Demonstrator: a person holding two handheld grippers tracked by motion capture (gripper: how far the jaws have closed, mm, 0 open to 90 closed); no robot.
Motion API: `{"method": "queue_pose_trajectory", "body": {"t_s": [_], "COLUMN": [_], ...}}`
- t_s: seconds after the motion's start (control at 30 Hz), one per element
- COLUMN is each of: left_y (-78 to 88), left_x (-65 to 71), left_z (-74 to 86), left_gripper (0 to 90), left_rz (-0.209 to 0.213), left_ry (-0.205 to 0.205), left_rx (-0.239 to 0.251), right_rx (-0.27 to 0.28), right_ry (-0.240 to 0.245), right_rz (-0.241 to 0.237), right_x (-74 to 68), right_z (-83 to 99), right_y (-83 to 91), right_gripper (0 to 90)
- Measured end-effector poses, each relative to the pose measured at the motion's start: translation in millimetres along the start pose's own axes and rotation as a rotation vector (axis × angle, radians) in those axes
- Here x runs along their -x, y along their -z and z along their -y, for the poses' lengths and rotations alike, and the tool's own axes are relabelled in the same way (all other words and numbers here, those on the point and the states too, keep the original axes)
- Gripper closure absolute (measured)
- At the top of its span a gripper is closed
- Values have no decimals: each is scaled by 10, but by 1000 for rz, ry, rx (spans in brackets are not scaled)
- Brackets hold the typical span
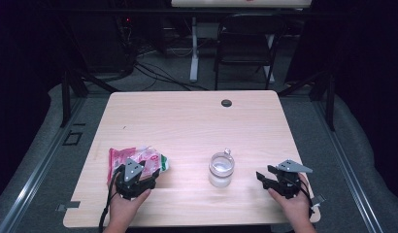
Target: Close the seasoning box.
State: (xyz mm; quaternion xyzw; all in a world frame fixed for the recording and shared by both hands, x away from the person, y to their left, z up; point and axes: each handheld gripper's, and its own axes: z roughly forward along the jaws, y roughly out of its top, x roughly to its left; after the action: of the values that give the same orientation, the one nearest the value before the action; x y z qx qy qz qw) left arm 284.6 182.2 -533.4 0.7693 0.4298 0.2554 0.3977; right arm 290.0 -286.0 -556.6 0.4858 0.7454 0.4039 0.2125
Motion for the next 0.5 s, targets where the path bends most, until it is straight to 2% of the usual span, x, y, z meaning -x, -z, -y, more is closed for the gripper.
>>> {"method": "queue_pose_trajectory", "body": {"t_s": [0.5], "left_y": [-59], "left_x": [37], "left_z": [16], "left_gripper": [389], "left_rz": [9], "left_ry": [-14], "left_rx": [-12], "right_rx": [8], "right_ry": [-38], "right_rz": [-36], "right_x": [62], "right_z": [-24], "right_y": [-34], "right_gripper": [434]}}
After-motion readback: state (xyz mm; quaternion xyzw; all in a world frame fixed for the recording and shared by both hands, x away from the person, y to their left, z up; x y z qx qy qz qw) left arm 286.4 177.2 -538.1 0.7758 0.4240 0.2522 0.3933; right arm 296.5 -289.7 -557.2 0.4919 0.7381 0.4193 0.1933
